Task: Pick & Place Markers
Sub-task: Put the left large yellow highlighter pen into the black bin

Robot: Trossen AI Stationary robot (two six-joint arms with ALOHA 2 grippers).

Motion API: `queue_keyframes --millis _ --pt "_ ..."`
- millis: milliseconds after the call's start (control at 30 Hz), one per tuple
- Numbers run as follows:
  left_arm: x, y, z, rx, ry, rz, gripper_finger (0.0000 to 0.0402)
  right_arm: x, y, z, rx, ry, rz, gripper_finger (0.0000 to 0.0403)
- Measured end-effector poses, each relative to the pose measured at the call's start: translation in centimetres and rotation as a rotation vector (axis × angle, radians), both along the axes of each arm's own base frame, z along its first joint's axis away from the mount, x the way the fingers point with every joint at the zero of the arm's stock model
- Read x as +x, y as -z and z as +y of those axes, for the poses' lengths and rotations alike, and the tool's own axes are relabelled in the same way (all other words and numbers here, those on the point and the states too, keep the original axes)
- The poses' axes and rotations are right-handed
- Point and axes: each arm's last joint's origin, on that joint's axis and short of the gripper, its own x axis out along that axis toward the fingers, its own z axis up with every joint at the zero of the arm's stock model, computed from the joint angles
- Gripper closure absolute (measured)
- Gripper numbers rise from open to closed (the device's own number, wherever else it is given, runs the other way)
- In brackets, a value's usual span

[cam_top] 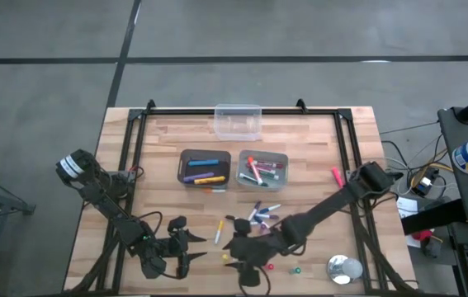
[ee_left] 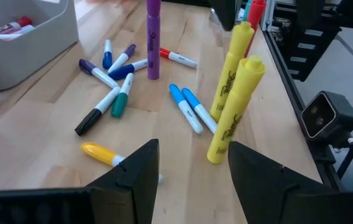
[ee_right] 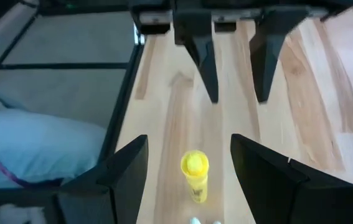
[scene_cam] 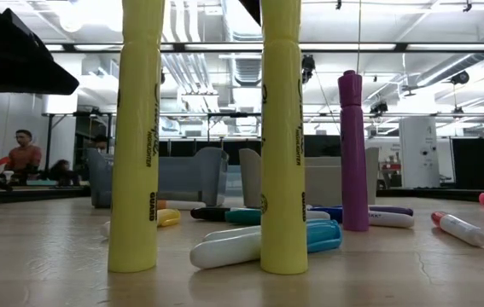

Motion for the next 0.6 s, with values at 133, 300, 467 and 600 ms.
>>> queue_keyframes --millis 133,300,467,600 --pt "0.0 0.1 0.0 0.000 0.000 0.002 0.0216 0.3 -0.1 0.2 0.005 -0.010 0.001 0.0177" --pt "-0.1 0.2 0.1 0.003 0.000 0.005 0.0216 0.6 0.6 0.4 0.020 -0.014 0.025 0.0177" --pt "-0.1 0.2 0.1 -0.004 -0.004 0.005 0.0216 0.9 1.5 0.3 0.016 -0.006 0.041 0.0177" --pt "-0.1 0.2 0.1 -0.008 -0.006 0.005 0.0216 1.2 2.3 0.1 0.010 0.006 0.063 0.0177"
